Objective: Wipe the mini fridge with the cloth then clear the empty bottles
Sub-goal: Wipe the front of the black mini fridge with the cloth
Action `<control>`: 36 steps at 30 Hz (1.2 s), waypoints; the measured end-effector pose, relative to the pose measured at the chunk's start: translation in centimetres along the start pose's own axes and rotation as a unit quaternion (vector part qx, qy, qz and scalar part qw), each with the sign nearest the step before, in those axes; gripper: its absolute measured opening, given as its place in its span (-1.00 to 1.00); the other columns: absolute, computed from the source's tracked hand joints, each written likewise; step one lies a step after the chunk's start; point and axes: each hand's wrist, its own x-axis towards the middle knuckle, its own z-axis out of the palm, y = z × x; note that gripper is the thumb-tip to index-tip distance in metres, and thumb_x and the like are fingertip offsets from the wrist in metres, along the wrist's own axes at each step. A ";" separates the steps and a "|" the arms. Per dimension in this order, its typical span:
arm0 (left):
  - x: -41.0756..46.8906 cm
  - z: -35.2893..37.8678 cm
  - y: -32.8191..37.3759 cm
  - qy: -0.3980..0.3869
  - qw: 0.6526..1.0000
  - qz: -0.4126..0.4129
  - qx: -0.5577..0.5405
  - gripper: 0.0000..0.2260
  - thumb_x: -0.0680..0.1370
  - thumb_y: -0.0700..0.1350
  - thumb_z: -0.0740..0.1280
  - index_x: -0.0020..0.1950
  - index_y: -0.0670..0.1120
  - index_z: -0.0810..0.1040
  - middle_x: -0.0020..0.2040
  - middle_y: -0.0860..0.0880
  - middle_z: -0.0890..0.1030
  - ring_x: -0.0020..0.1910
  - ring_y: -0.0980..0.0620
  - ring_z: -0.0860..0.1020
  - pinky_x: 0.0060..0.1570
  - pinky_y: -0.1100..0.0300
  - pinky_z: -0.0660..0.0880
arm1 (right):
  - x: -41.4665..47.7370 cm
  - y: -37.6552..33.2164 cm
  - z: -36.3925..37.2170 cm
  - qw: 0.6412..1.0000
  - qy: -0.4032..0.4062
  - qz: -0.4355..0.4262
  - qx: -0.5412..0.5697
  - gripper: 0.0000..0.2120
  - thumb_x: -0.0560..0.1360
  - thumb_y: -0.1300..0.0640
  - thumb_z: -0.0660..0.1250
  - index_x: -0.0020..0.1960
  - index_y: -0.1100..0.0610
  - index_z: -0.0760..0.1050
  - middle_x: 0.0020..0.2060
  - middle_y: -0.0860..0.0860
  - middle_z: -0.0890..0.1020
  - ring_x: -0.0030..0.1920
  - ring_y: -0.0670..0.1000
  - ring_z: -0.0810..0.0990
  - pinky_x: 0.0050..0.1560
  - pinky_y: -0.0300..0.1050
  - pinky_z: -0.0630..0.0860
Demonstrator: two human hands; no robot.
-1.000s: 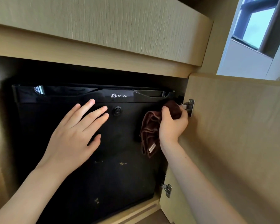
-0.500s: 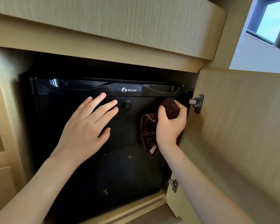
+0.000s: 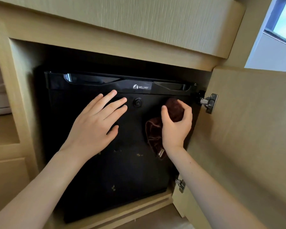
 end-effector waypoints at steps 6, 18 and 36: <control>-0.8 -0.2 -0.4 0.003 1.000 0.002 0.003 -0.57 0.52 -0.19 0.39 0.40 -0.15 0.51 0.46 -0.05 0.46 0.54 -0.10 0.28 0.55 -0.04 0.16 | -4.1 2.9 -1.6 0.999 -0.021 0.042 -0.004 -0.58 0.48 0.15 0.51 0.26 0.00 0.44 0.10 -0.05 0.50 0.09 -0.27 0.52 -0.01 -0.52 0.42; -1.7 -0.4 -1.2 0.008 1.000 0.019 0.004 -0.57 0.53 -0.17 0.35 0.40 -0.15 0.50 0.46 -0.06 0.45 0.53 -0.10 0.29 0.54 -0.03 0.18 | -2.7 -0.4 1.3 0.999 0.008 0.045 0.021 -0.64 0.48 0.05 0.47 0.20 -0.09 0.41 0.11 -0.04 0.54 0.09 -0.14 0.56 0.05 -0.34 0.54; -2.2 -0.2 -1.1 0.013 1.000 0.010 0.000 -0.58 0.53 -0.22 0.40 0.39 -0.17 0.52 0.46 -0.08 0.46 0.52 -0.12 0.30 0.55 -0.05 0.16 | -8.2 2.0 1.2 0.998 -0.045 -0.024 -0.036 -0.59 0.50 0.16 0.47 0.27 0.05 0.39 0.11 0.01 0.42 0.10 -0.28 0.46 0.05 -0.46 0.42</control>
